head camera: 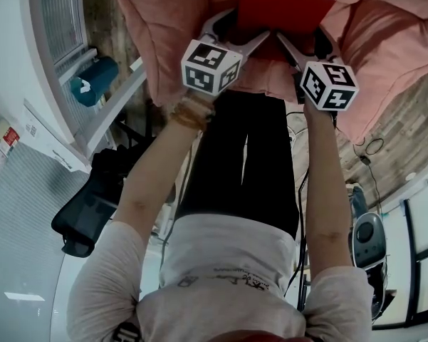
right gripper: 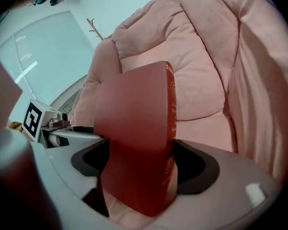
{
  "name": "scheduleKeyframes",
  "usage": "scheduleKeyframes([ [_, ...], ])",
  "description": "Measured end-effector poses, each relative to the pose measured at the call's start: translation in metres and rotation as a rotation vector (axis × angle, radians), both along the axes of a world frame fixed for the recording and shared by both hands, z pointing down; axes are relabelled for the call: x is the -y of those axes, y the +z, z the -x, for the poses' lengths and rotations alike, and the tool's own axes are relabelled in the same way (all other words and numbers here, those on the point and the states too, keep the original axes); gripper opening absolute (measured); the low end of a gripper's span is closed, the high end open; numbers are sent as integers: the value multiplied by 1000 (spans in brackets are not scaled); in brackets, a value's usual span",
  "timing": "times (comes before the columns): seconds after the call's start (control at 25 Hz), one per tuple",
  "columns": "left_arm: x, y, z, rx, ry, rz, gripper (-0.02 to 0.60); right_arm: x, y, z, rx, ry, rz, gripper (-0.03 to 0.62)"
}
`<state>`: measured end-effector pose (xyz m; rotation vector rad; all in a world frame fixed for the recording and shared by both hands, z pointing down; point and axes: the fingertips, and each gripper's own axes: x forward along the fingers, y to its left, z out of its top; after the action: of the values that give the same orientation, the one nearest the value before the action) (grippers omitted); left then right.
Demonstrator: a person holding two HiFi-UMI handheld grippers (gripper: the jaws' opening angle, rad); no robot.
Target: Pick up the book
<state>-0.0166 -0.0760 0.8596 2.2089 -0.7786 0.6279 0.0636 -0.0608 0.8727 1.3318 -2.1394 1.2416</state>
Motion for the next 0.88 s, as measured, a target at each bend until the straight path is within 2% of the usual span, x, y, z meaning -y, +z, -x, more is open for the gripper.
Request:
scheduleKeyframes([
  [0.24,-9,-4,1,-5,-11,7,333,-5,-20,-2,-42,12,-44,399],
  [0.48,-9,-27,3,-13,-13,-21,333,-11,-46,0,-50,12,-82,388],
  [0.68,2,-73,-2,-27,-15,-59,333,-1,-91,-6,-70,9,-139,383],
  [0.88,20,-146,-12,-50,-1,-134,333,17,-162,-17,-106,6,-235,371],
])
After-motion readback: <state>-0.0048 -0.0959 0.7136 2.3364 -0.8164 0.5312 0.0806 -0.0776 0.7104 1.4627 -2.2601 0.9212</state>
